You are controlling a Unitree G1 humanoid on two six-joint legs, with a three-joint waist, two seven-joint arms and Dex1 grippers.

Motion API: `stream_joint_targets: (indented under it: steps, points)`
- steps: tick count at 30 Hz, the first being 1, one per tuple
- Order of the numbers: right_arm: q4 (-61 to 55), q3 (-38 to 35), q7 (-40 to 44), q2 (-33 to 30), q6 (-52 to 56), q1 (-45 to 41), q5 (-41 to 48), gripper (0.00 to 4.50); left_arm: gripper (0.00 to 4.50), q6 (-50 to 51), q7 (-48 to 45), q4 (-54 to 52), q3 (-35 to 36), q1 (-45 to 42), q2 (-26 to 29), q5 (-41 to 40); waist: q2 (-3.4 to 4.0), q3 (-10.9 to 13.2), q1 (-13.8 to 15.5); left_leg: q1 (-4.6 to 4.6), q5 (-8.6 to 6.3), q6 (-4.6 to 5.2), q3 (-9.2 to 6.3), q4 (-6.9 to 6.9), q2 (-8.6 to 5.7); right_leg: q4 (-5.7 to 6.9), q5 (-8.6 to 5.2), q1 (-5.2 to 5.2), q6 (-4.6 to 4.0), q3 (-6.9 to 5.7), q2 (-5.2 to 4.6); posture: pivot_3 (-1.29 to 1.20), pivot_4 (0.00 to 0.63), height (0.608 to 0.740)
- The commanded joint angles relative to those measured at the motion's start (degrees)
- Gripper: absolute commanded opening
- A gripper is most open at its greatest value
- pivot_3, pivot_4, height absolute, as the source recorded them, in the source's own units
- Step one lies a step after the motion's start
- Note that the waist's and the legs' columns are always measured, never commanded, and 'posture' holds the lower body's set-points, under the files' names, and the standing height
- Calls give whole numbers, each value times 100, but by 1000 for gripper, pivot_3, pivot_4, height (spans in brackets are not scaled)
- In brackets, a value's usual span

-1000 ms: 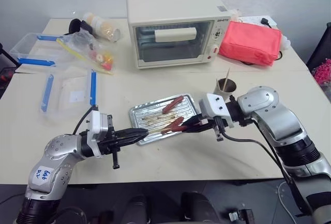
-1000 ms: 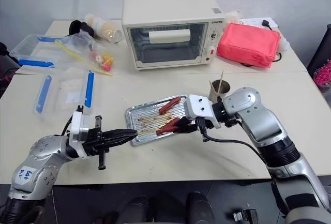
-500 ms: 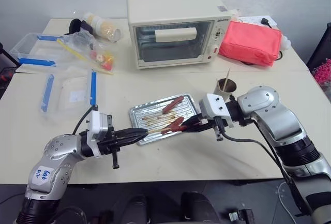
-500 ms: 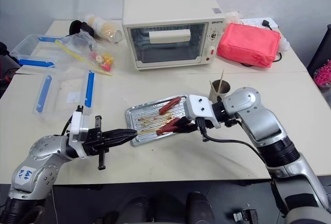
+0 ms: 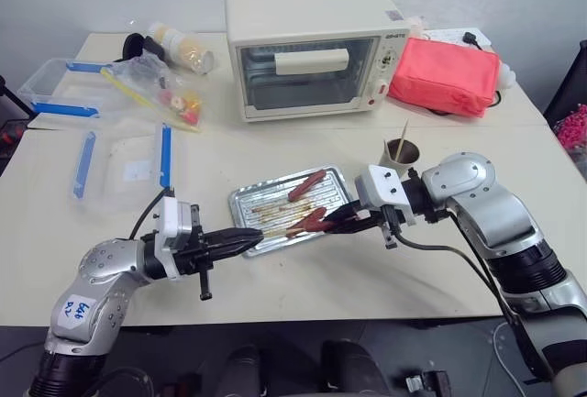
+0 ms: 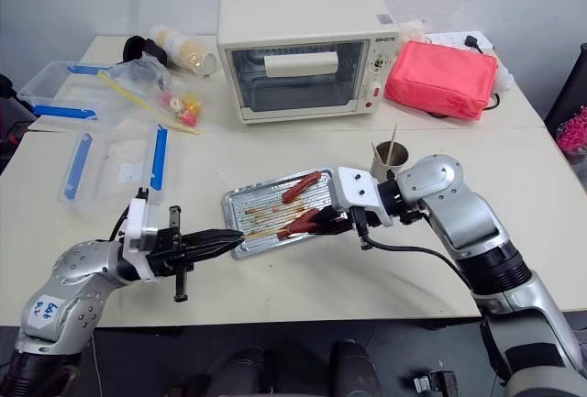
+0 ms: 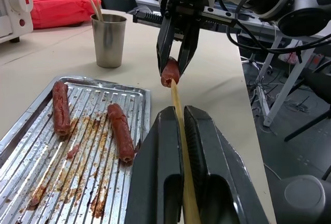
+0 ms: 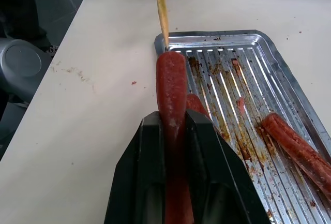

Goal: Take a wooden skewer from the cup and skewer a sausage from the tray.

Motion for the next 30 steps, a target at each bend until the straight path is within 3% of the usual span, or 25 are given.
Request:
stream_joint_targets:
  steps: [1, 30]
  points:
    - [-254, -199, 39, -14, -42, -18, 170, 386, 0, -91, -20, 6, -30, -59, -55, 23, 0, 0, 0, 0, 0, 0, 0, 0, 0, 0, 0, 0, 0, 0, 0, 0, 150, 740]
    - [-119, -239, 79, -59, -146, -39, 95, 386, 0, -227, -193, 217, 14, 30, -44, 79, 0, 0, 2, -2, -1, 1, -2, 10, 1, 5, 0, 0, 0, 1, -1, 0, 150, 740]
